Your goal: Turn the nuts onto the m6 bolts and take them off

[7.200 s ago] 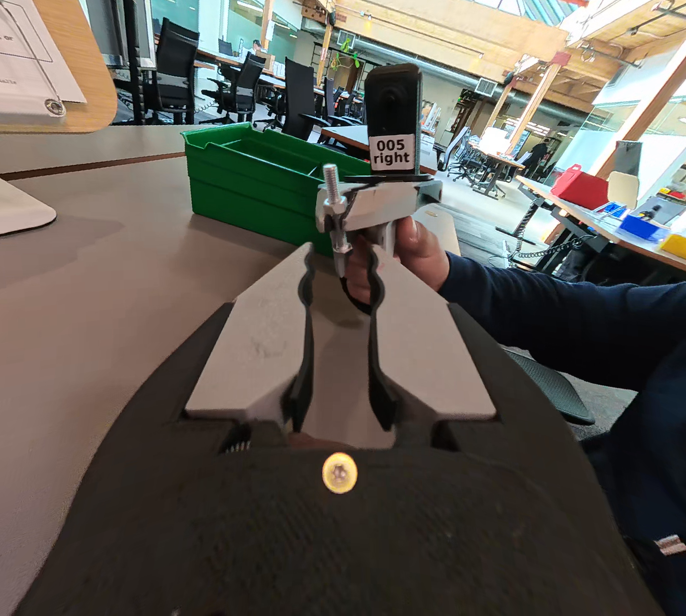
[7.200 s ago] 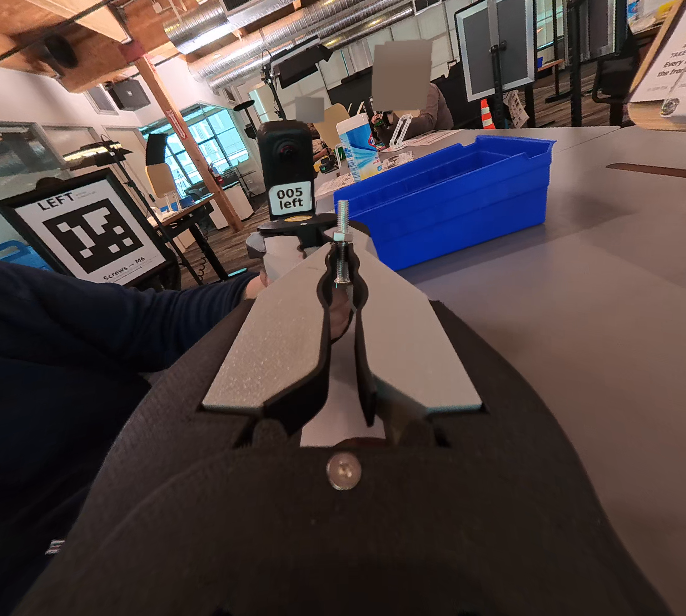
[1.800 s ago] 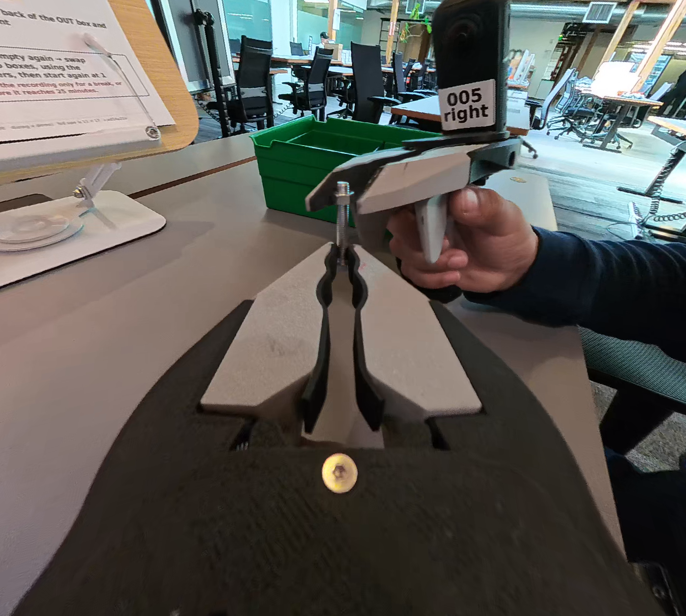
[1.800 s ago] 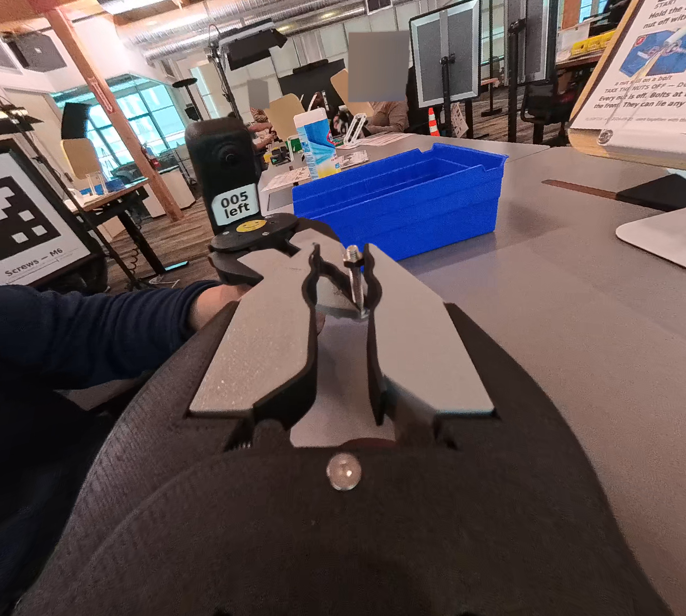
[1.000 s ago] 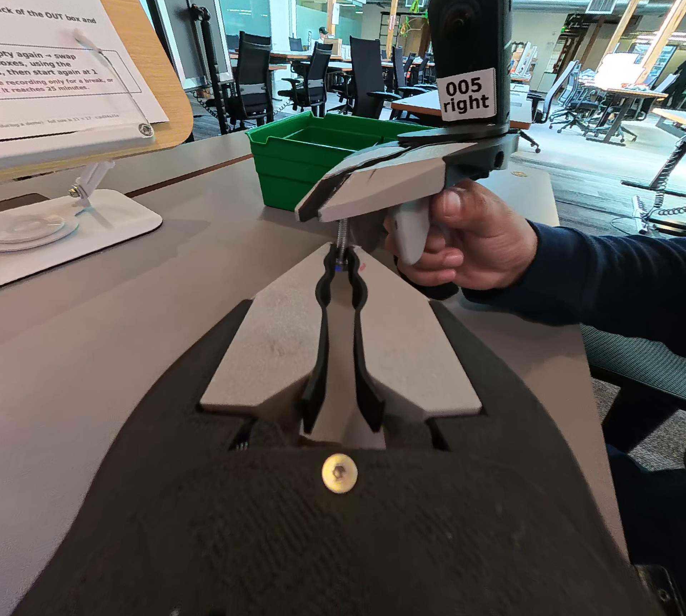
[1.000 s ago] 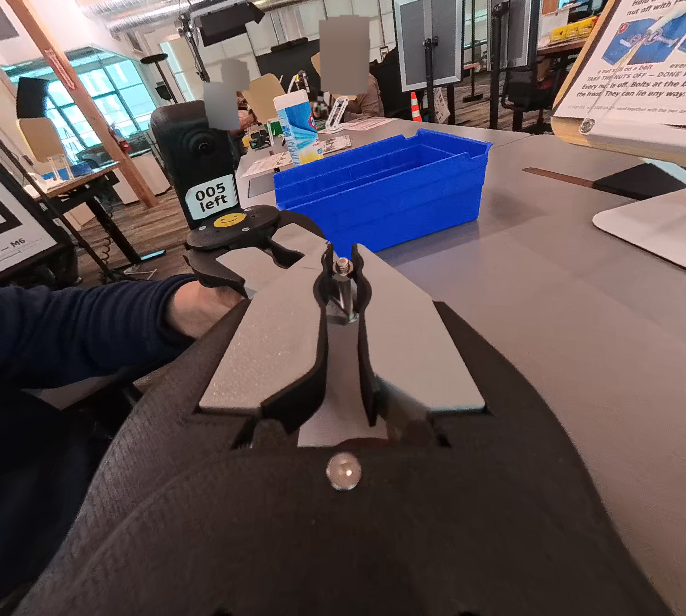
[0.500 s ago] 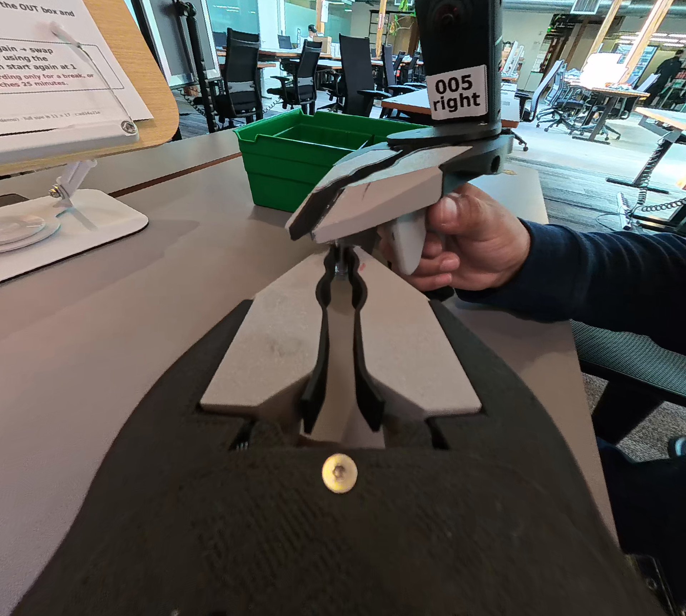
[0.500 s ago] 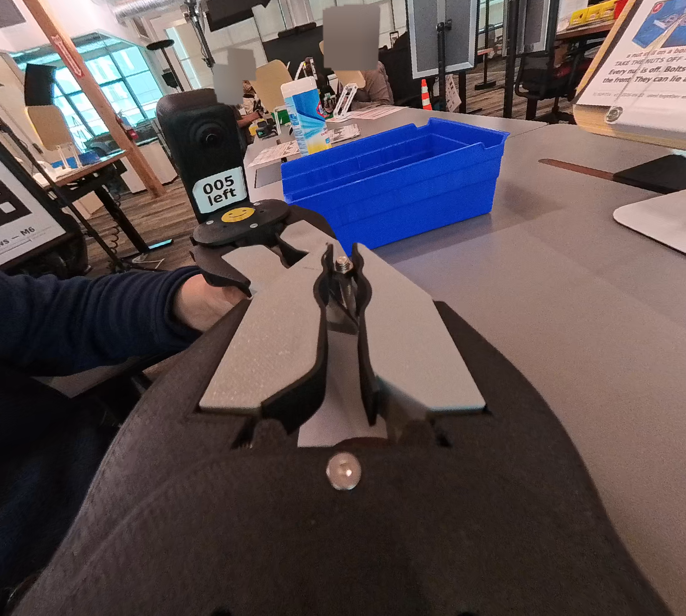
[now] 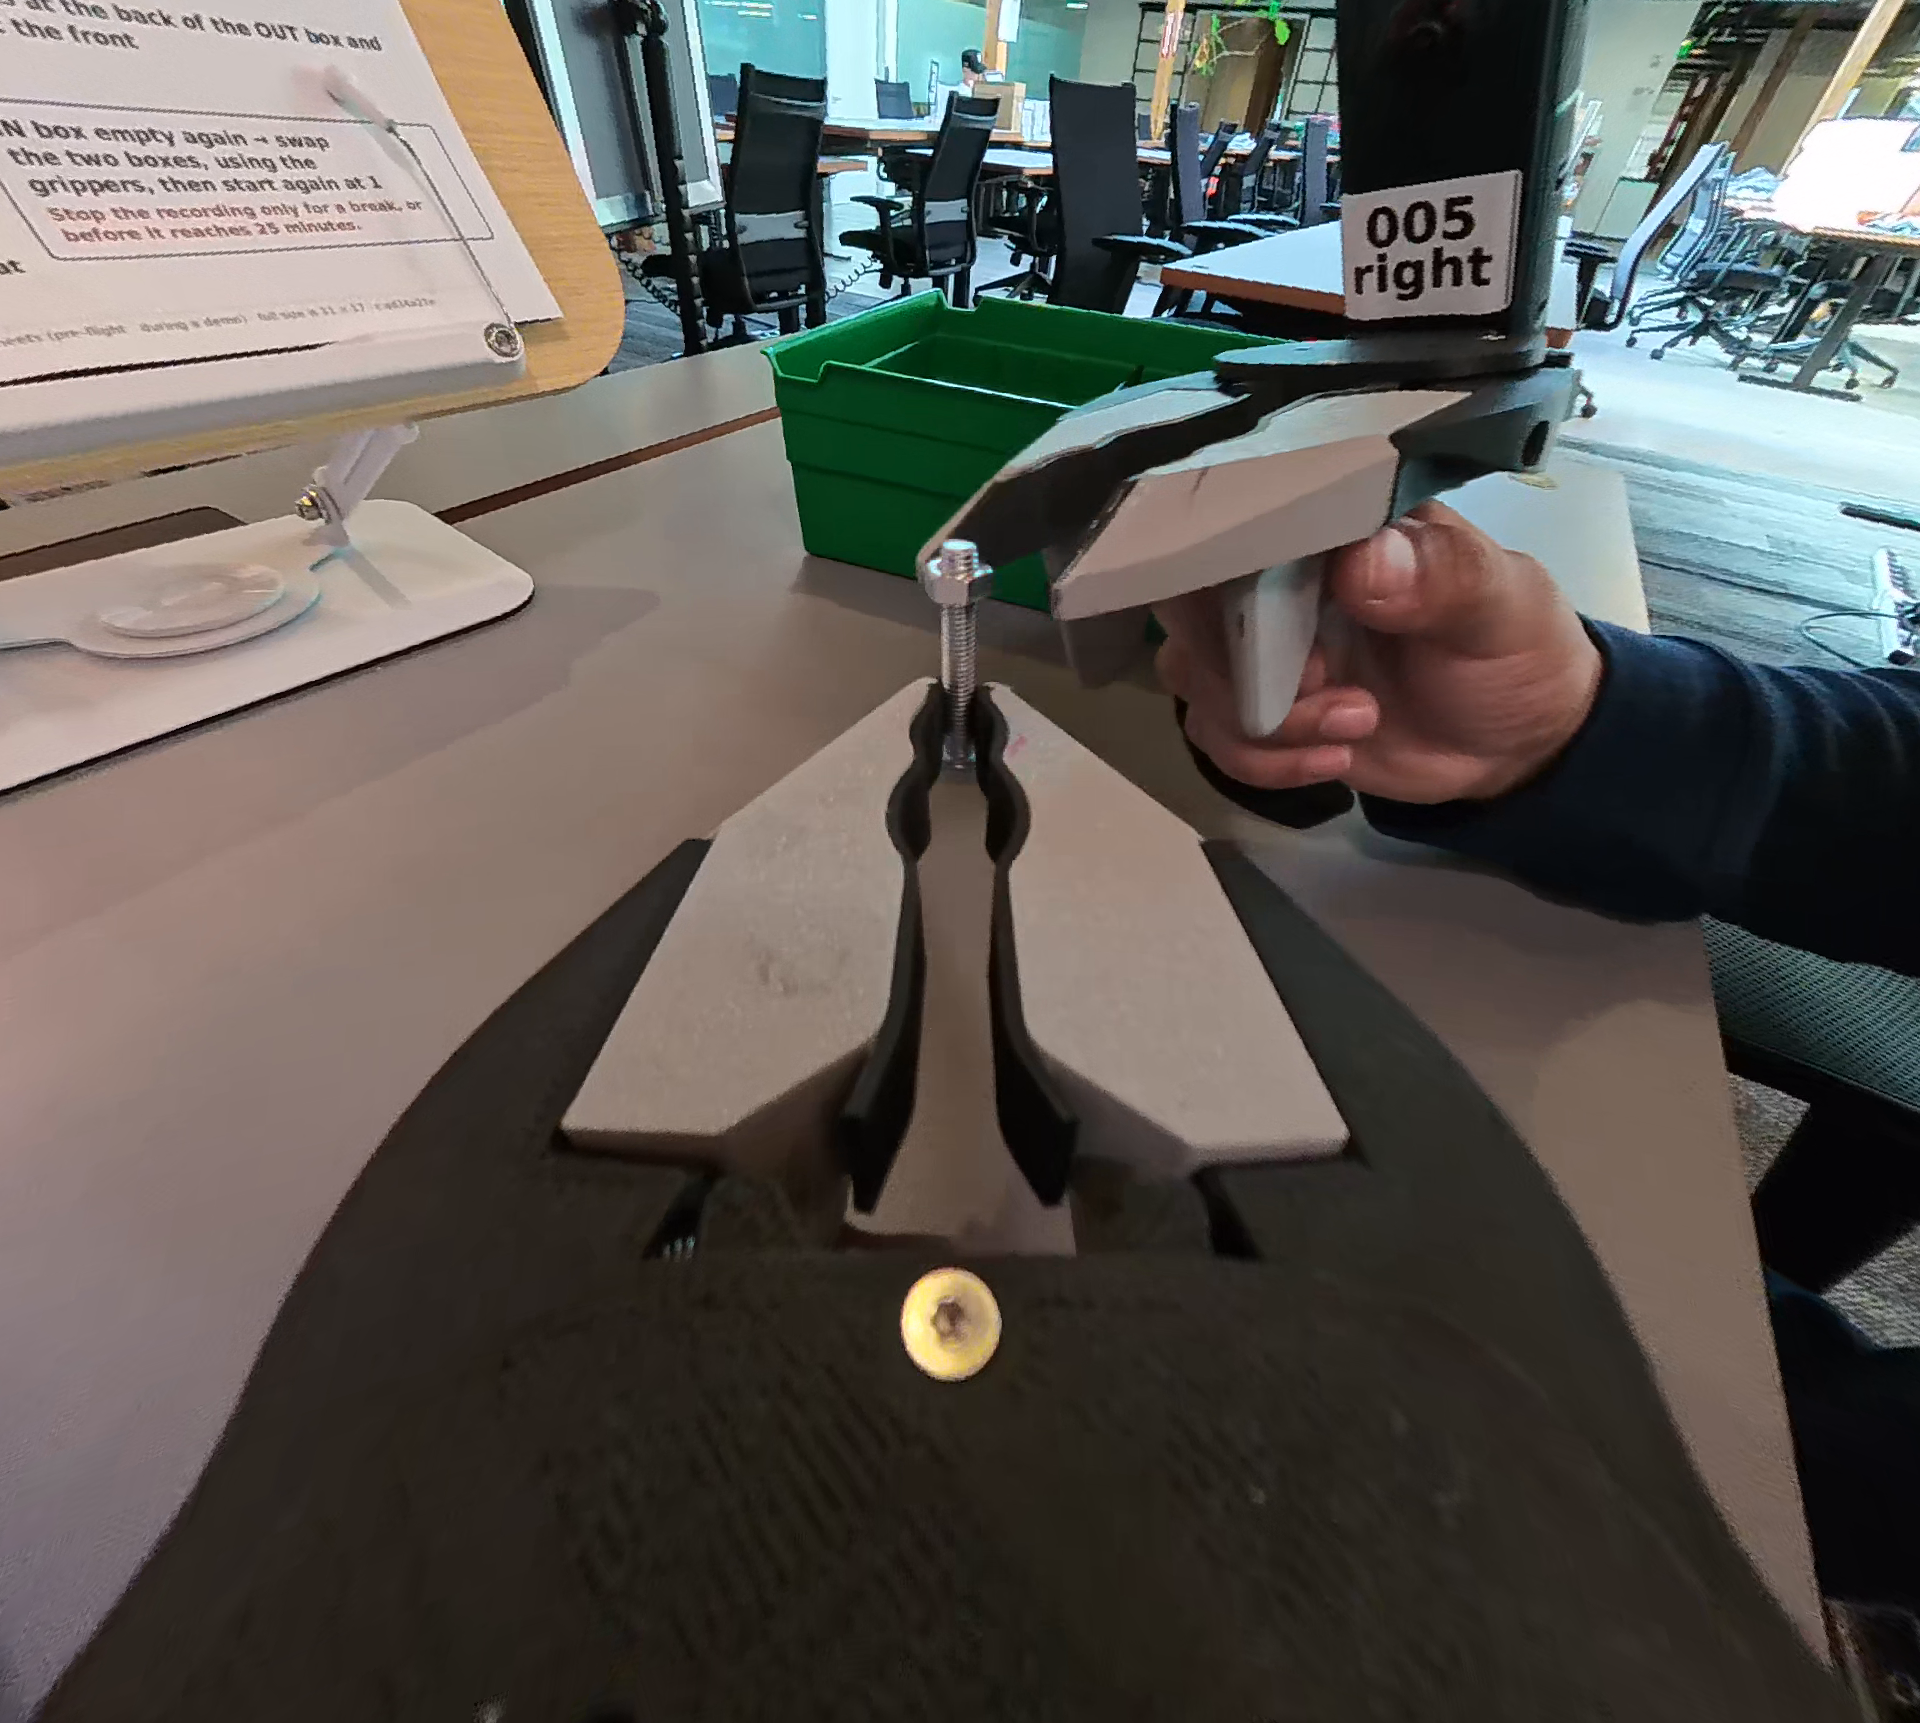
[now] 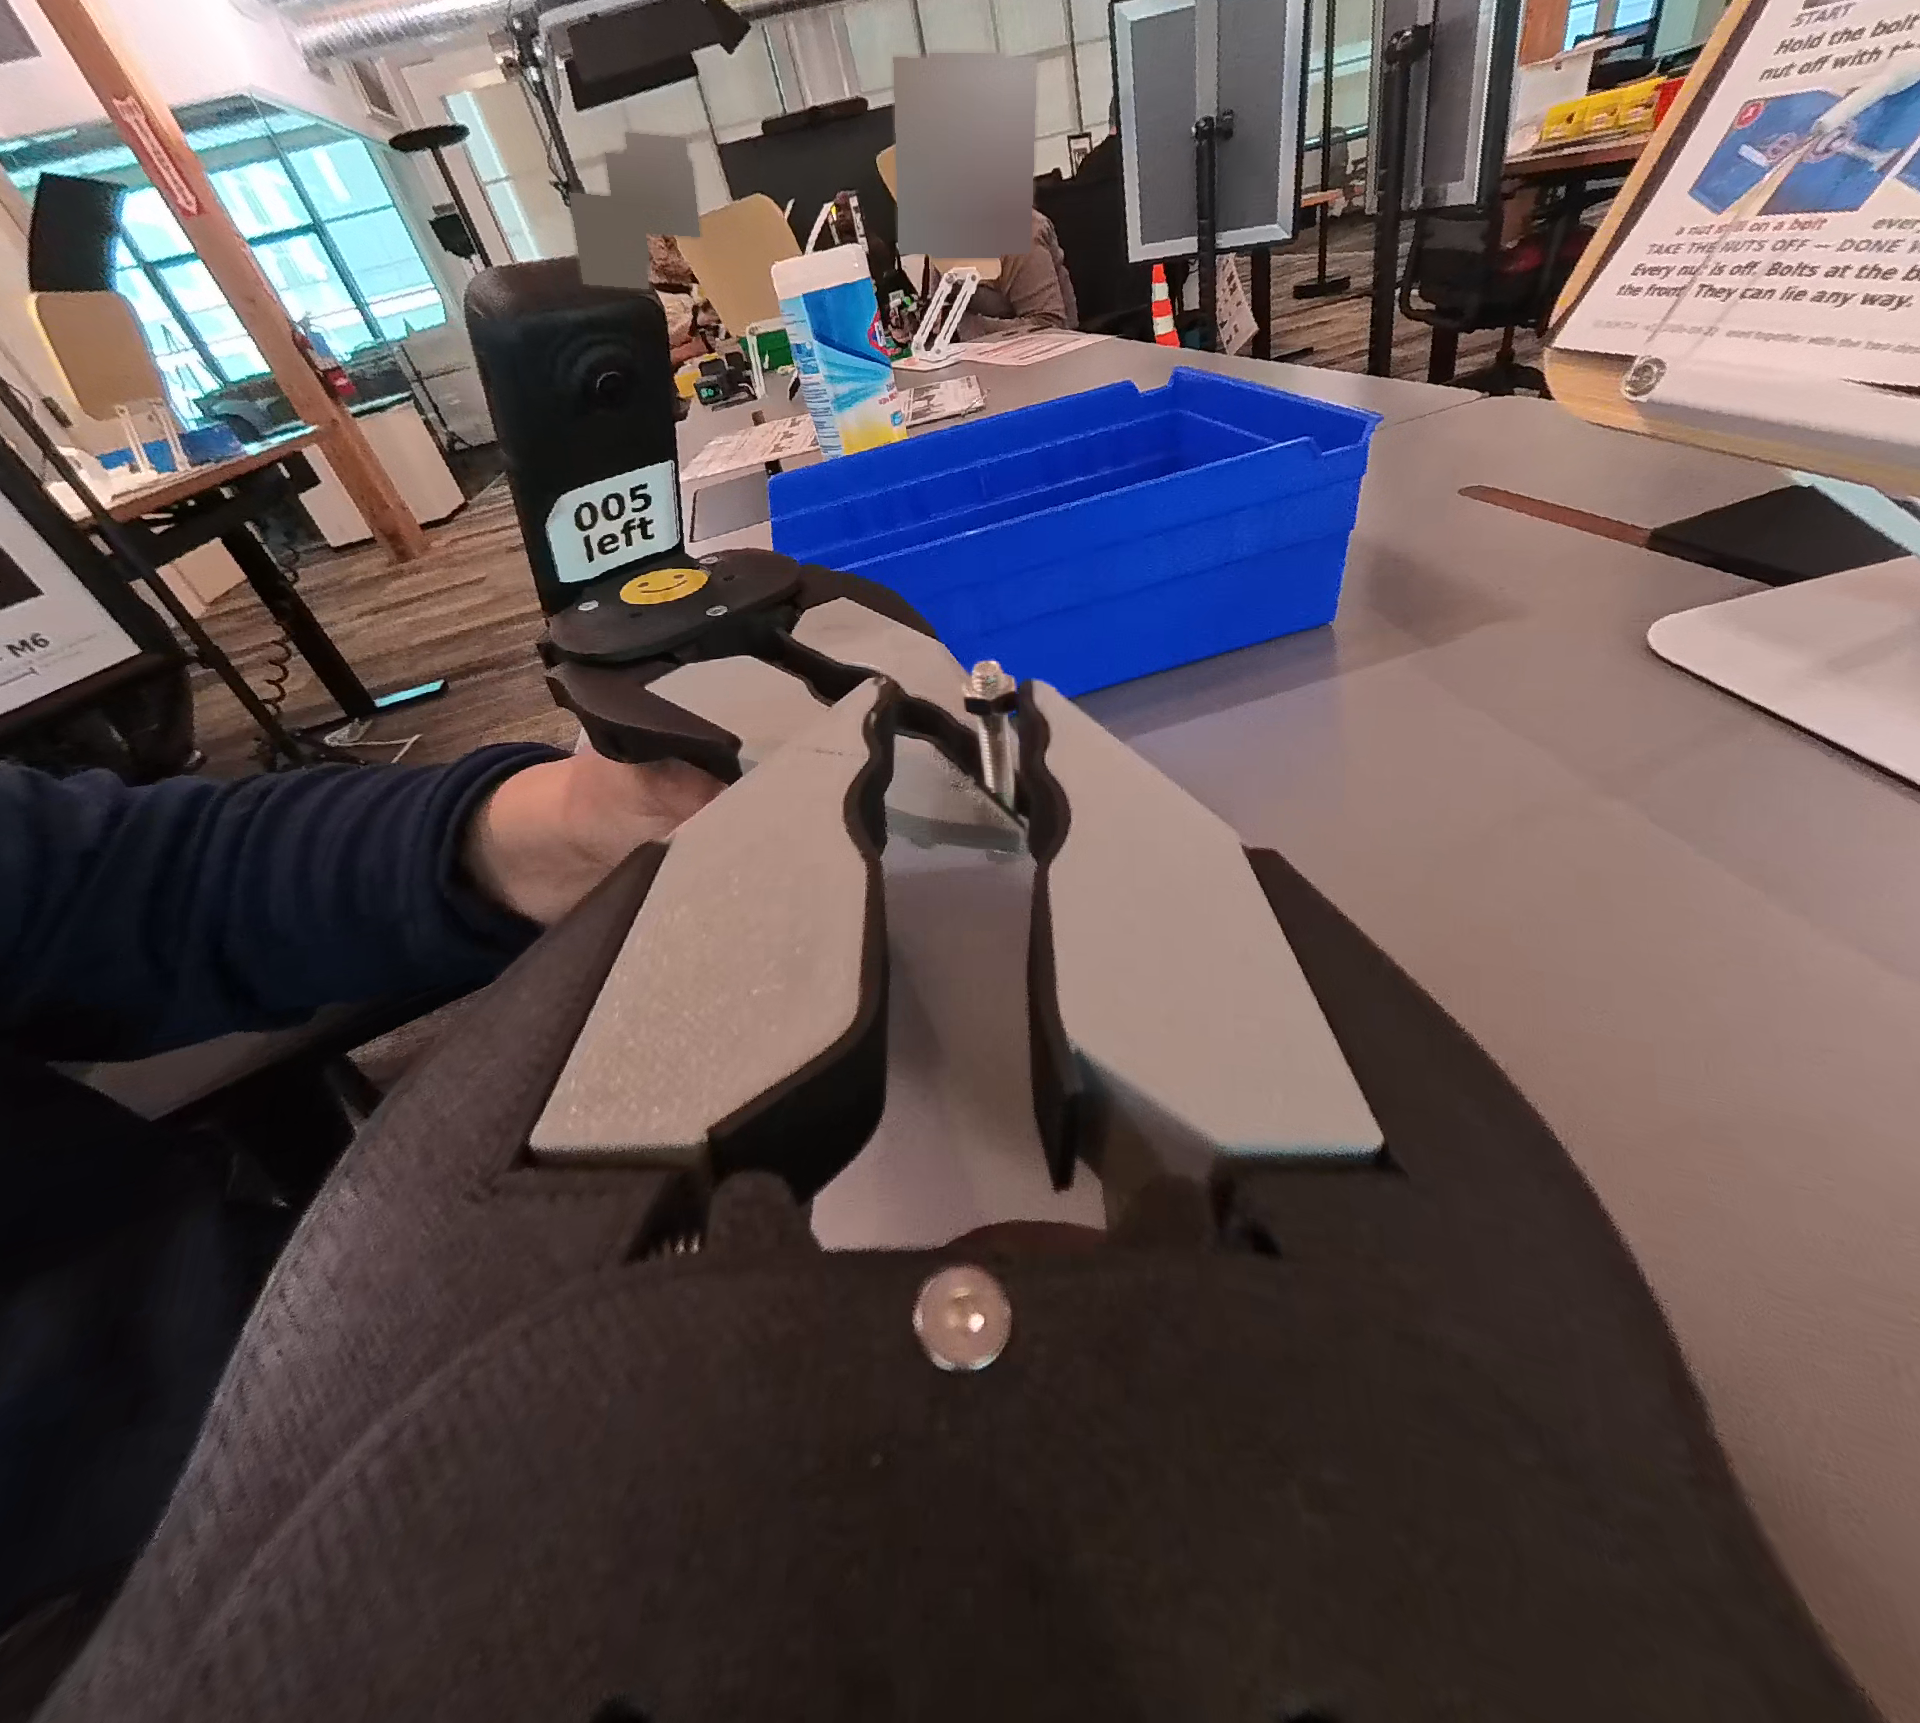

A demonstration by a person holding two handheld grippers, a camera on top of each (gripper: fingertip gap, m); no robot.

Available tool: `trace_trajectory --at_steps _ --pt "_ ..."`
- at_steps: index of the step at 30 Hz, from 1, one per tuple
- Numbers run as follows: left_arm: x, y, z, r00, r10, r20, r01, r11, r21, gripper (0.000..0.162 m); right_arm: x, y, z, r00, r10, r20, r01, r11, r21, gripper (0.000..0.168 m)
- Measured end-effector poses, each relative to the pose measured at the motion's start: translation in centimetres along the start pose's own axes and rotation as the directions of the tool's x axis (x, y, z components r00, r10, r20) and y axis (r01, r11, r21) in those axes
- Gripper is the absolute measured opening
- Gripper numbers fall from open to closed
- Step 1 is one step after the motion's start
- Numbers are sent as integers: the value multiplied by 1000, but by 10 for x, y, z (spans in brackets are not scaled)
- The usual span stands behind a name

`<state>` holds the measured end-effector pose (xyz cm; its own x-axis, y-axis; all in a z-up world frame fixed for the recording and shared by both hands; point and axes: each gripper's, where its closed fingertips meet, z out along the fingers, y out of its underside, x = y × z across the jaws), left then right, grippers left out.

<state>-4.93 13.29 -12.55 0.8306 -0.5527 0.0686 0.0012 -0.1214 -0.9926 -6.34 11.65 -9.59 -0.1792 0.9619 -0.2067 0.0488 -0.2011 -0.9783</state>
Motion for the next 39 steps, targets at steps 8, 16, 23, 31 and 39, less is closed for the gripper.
trace_trajectory --at_steps 8,16,23,31,39 --pt "17 1 5 998 49 -47 -50 999 -19 4 -5 8 10 1000 -7 16 8 999 -39 20" --pt "-2 0 -2 1000 -3 3 3 1000 -9 3 6 -4 -6 1000 13 -17 -12 1000 26 19" --pt "17 6 7 998 36 -55 -39 998 -39 3 -7 6 8 999 19 44 -18 1000 -16 21" --pt "-2 1 -2 1000 -6 -6 6 1000 -11 3 4 -2 -7 1000 8 0 -8 1000 14 18" --pt "17 8 7 997 31 -64 -34 998 -50 4 -8 10 11 999 17 46 -15 999 -32 22"
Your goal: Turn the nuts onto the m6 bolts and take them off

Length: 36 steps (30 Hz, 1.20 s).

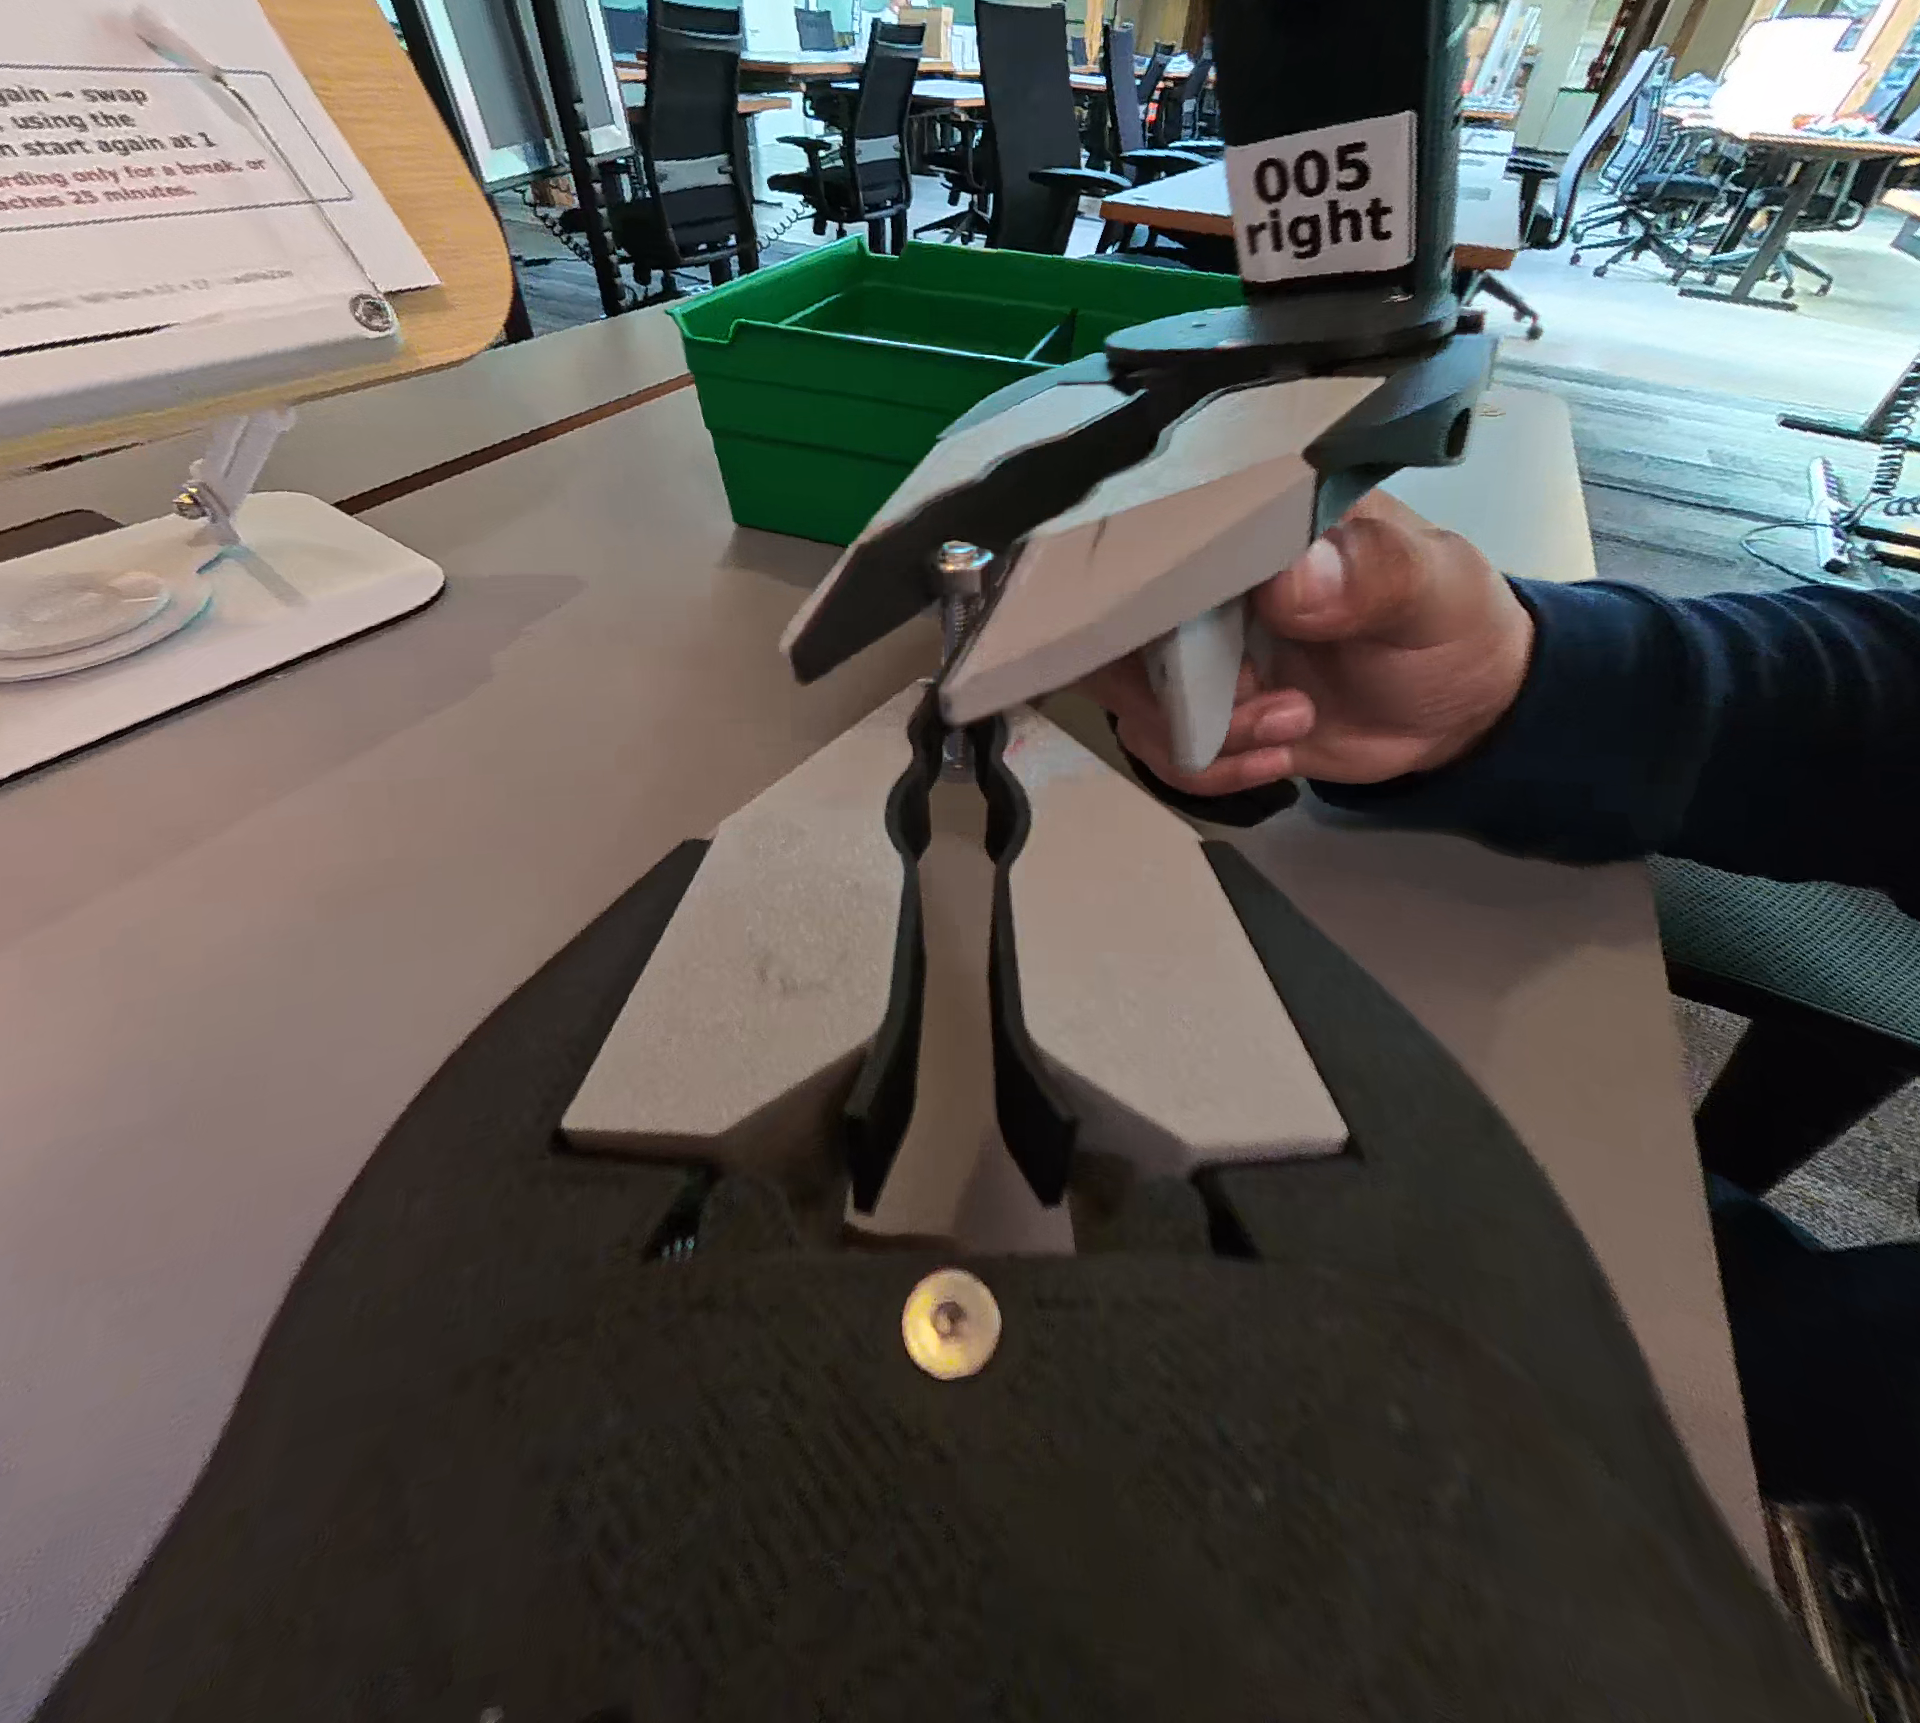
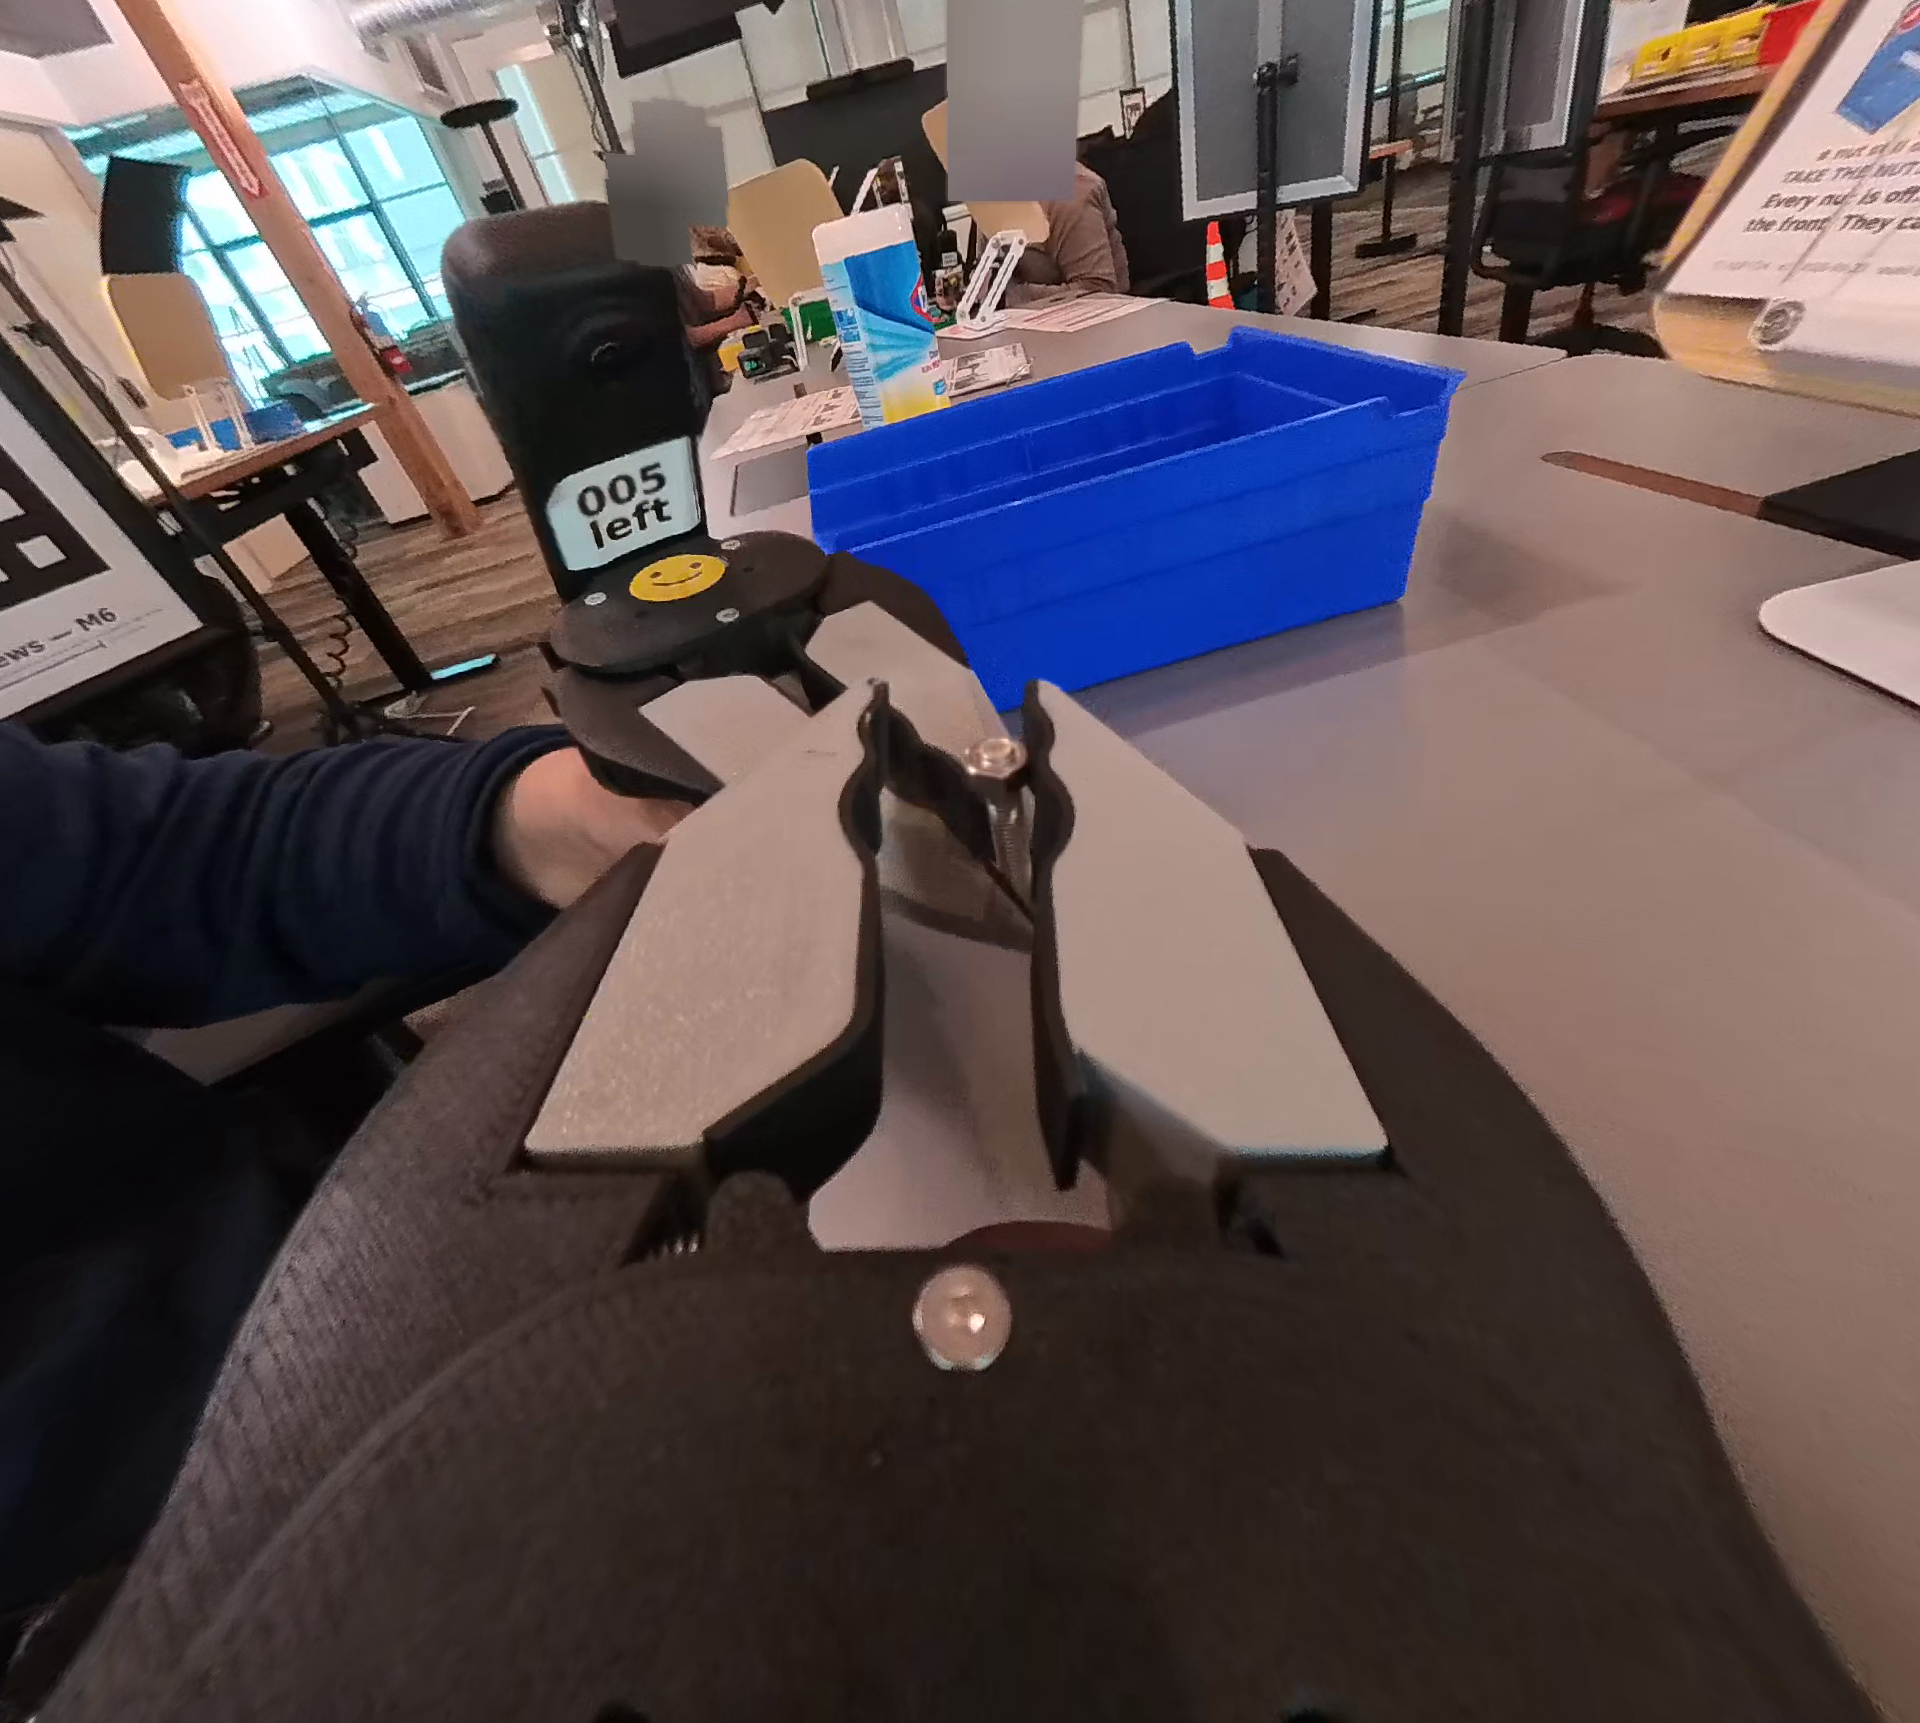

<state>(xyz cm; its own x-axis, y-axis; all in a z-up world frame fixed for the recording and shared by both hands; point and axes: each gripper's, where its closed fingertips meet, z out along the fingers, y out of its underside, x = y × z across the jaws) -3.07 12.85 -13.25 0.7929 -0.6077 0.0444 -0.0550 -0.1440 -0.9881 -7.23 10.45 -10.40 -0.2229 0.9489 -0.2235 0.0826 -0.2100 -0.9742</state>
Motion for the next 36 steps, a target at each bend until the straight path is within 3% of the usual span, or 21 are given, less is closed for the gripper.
trace_trajectory --at_steps 9,19,26,36 --pt "-20 -5 -12 997 -54 49 52 998 39 3 12 -14 -20 999 9 -44 -6 998 62 21" --pt "-2 2 1 1000 -3 8 3 1000 -6 3 4 0 -1 1000 -5 -15 5 1000 -3 24" --pt "-20 -3 -10 998 -44 55 42 999 27 3 17 -15 -25 998 0 -59 4 998 60 22" --pt "-2 2 0 1000 0 9 0 1000 -7 4 2 1 0 999 -30 -15 29 999 -15 22"
